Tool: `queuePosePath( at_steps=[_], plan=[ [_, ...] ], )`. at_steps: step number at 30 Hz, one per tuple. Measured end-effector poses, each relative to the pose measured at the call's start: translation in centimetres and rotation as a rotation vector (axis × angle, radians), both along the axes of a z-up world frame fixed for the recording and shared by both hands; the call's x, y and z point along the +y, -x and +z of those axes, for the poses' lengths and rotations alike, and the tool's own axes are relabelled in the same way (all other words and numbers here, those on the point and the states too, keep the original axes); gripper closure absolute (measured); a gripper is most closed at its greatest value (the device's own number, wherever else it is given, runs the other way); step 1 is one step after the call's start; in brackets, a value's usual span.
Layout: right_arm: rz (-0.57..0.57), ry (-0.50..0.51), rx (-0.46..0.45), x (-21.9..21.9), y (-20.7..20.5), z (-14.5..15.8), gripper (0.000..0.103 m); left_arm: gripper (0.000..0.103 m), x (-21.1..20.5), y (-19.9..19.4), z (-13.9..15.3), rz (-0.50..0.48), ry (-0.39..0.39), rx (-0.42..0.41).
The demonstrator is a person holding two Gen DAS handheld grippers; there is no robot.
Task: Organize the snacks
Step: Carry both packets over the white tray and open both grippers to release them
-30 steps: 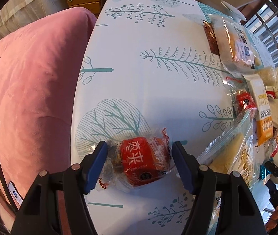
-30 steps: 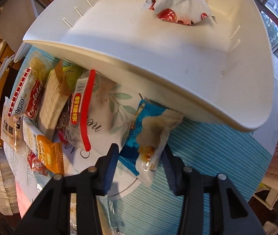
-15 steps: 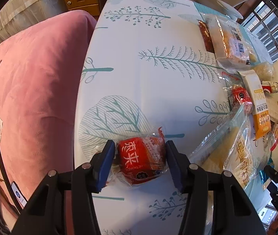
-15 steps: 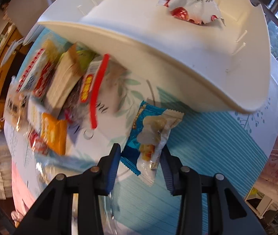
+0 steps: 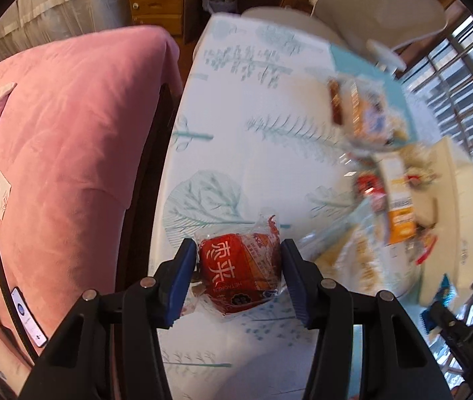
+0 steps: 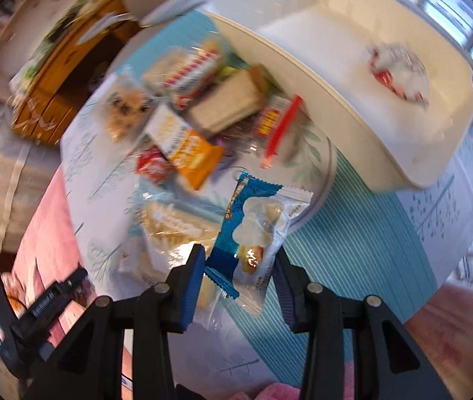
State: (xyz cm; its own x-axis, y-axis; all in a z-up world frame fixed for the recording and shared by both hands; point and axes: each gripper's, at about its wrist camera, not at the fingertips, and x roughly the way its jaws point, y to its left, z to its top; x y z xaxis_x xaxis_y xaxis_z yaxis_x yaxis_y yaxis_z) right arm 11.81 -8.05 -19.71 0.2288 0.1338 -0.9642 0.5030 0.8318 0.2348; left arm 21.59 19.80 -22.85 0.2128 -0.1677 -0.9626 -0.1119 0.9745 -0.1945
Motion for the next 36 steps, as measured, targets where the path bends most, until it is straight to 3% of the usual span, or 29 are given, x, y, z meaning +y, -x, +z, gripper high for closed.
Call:
queuePosePath(
  at_steps=[9,18,26,36],
  plan=[
    [0.176,0.03,-0.105,-1.4,0.6,4.4,0.062,0.053,-2.7,2.4,7.1,0.039,0.096,-0.192],
    [0.268,0.078,-0.189,-6.0,1.3,7.8,0.062,0.052,-9.8,5.3,11.4,0.017,0.171,-0.311],
    [0.295,0.119,-0.238,-11.7,1.7,9.4,0.062,0.052,-17.6,6.8,13.3,-0.019,0.24,-0.362],
    [0.271,0.176,-0.26,-18.8,1.7,10.2,0.062,0.052,-27.5,7.1,13.9,-0.134,0.299,-0.38]
  ],
)
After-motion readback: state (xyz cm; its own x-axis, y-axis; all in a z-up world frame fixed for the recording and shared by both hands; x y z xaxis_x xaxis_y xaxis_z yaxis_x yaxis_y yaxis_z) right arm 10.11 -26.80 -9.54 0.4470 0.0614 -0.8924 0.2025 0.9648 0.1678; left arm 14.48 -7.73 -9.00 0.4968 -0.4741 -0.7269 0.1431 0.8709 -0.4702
